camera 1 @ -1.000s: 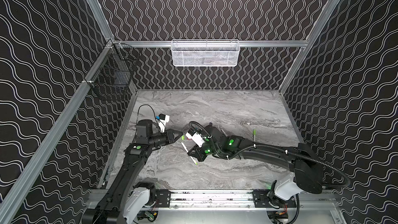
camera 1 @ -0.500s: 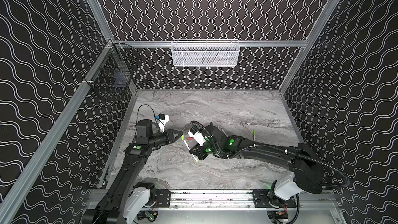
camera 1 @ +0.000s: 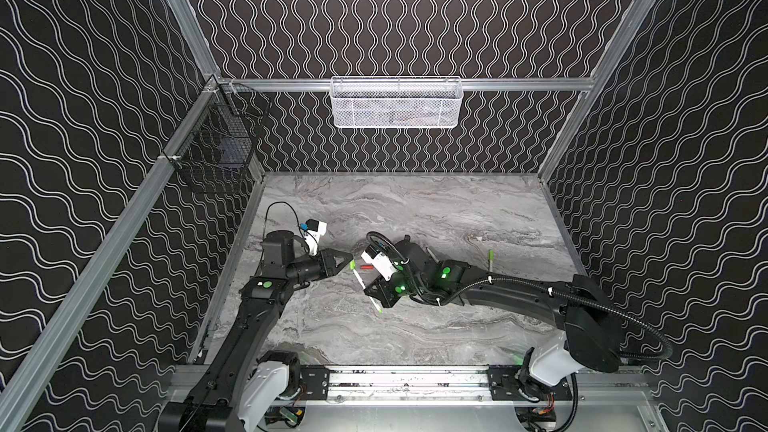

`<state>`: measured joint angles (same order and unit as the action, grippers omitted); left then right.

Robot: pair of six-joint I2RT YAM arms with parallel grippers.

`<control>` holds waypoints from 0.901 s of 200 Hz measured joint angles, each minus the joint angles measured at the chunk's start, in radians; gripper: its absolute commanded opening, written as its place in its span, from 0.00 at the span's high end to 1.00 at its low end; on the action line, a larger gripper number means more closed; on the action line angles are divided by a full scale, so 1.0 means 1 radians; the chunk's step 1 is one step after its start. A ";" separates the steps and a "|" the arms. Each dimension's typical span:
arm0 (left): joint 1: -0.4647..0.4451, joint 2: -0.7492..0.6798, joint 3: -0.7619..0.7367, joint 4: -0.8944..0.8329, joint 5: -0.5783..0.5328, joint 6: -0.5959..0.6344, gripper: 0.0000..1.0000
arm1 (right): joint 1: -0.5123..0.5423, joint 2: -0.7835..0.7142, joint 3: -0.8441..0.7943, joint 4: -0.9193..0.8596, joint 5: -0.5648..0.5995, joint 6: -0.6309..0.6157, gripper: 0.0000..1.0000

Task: Insert the pens into the pen caps
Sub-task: 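Carry the white marker toward the green cap held by the left gripper, then push the marker tip up into the green cap held by the left gripper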

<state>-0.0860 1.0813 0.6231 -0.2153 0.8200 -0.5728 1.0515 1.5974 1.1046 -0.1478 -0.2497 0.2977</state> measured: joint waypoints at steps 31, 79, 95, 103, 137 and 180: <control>0.000 0.003 -0.001 0.005 0.002 -0.001 0.82 | -0.001 0.002 0.002 -0.001 -0.002 -0.002 0.92; 0.000 -0.002 -0.002 0.010 -0.006 -0.001 0.82 | -0.001 0.002 0.014 -0.003 -0.015 -0.003 0.92; 0.000 -0.005 -0.002 0.009 -0.013 -0.001 0.82 | -0.001 0.007 0.020 -0.001 -0.022 -0.003 0.92; 0.001 -0.006 -0.002 0.009 -0.014 -0.001 0.82 | -0.001 0.009 0.021 0.000 -0.025 -0.003 0.92; 0.008 -0.014 -0.003 -0.005 -0.021 -0.001 0.83 | -0.001 0.026 0.027 0.001 -0.033 -0.003 0.92; 0.031 -0.031 -0.008 -0.007 -0.024 -0.003 0.83 | -0.001 0.034 0.029 0.007 -0.048 -0.003 0.92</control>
<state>-0.0547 1.0504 0.6147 -0.2226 0.7959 -0.5755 1.0508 1.6314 1.1332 -0.1406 -0.2981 0.2951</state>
